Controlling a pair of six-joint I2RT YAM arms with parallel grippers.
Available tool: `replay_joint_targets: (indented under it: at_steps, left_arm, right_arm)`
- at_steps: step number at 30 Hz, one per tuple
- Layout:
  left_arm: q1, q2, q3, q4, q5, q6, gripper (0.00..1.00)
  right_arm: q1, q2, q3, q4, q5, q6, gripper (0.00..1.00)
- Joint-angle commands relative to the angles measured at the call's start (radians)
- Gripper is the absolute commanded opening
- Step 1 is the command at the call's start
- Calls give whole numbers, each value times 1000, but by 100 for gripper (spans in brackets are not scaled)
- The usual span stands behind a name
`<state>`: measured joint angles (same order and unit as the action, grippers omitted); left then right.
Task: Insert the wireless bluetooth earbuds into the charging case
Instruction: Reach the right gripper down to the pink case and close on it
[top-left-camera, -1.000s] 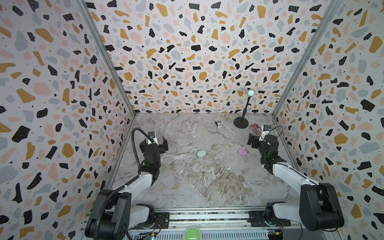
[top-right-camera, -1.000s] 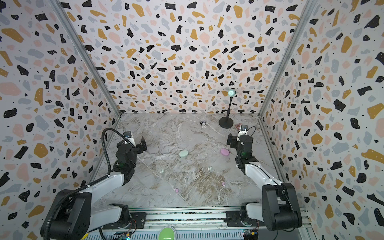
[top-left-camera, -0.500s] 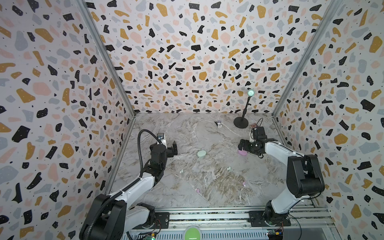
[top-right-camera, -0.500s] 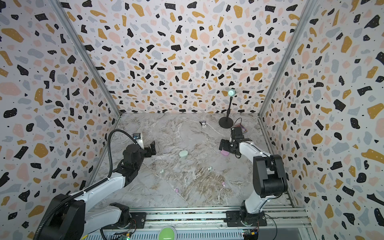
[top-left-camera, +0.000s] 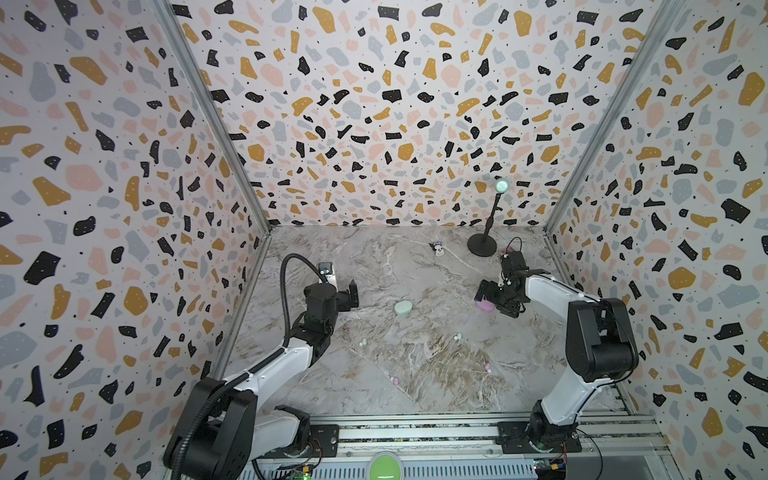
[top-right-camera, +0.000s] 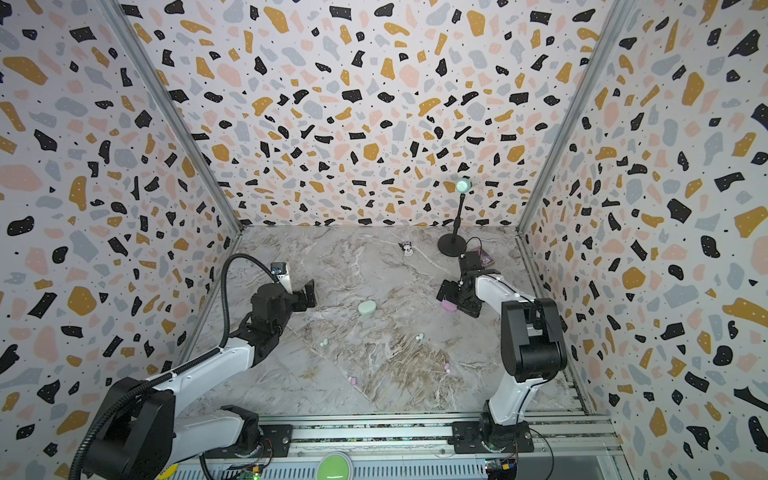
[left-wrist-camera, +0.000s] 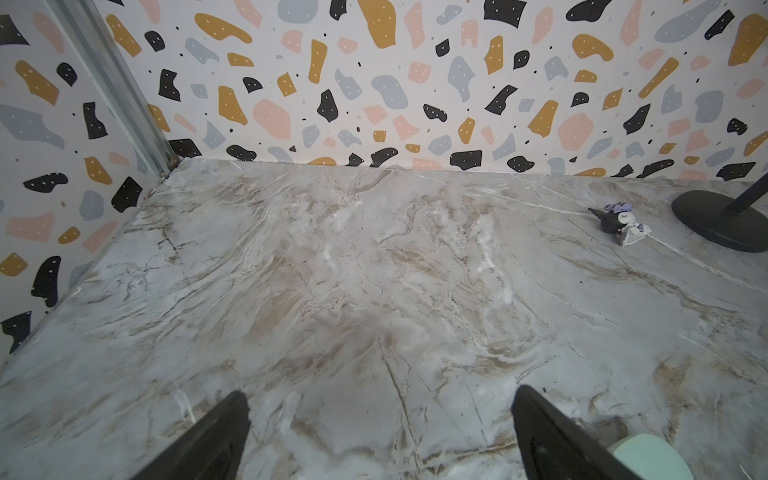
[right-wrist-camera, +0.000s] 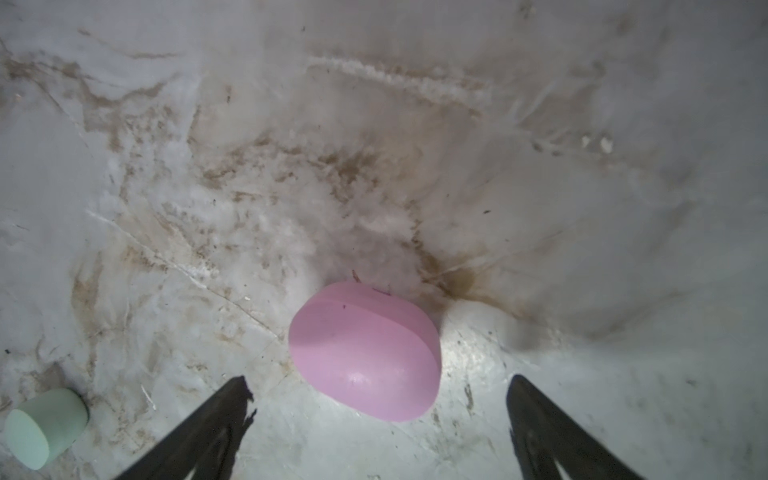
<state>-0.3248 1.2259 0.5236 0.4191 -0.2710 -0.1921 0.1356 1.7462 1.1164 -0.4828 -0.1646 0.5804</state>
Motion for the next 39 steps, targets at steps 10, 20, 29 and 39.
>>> replay_joint_targets:
  at_steps: [10,20,29,39]
  left_arm:
    - [-7,10,21,20,-20,-7,100]
    - [-7,10,16,15,-26,-6,100]
    - [-7,23,16,17,-25,1,100]
    - [-7,14,7,12,-32,7,100]
  right_arm:
    - [54,92,160,-48,-52,-3,98]
    - [69,114,222,-172,101,-54,93]
    - [96,147,229,-168,117,-17,79]
    - [107,177,246,-175,133,-13,70]
